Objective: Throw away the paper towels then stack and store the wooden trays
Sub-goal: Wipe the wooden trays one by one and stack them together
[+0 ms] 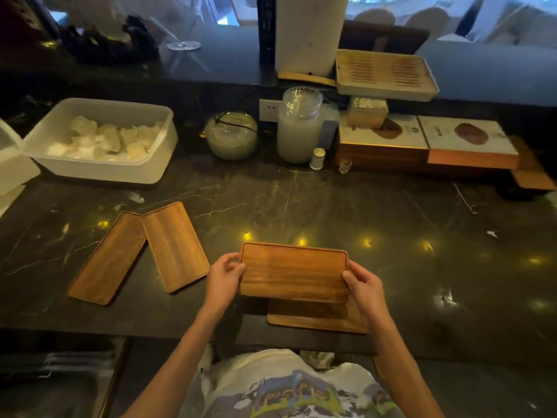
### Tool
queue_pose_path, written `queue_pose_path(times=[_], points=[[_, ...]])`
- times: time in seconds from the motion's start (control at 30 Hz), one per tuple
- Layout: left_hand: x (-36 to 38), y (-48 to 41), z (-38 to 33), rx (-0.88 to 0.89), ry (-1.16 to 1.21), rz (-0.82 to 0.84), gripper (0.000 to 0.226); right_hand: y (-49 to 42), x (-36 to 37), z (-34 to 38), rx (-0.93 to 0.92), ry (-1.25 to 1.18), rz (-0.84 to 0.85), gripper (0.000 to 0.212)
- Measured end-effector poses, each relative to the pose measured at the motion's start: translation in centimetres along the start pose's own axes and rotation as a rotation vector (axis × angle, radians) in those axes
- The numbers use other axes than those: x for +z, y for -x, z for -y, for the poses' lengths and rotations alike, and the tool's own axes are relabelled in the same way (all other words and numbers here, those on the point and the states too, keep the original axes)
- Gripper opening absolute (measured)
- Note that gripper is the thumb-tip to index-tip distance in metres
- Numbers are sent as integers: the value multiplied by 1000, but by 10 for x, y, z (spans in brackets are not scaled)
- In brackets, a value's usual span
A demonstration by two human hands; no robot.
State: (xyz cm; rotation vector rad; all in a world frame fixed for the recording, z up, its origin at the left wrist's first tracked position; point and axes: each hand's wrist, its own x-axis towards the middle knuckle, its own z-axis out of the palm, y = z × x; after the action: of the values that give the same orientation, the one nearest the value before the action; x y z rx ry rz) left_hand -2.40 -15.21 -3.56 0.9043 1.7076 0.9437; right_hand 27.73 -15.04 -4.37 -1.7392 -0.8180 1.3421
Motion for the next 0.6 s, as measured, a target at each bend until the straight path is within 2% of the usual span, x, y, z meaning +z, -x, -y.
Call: queue_pose_path(times=[0.13, 0.23, 0.37, 0.6], points=[[24, 2, 2, 72, -66, -4, 21, 2, -16, -5, -8, 26, -45, 41], [34, 1, 5, 108, -201, 8, 23, 5, -26, -8, -11, 150, -1, 46], [45, -3, 13, 65, -340, 75, 23, 2, -36, -17, 24, 306, 26, 53], [68, 12, 44, 36, -486, 89, 17, 2, -42, -44, -13, 592, -58, 56]])
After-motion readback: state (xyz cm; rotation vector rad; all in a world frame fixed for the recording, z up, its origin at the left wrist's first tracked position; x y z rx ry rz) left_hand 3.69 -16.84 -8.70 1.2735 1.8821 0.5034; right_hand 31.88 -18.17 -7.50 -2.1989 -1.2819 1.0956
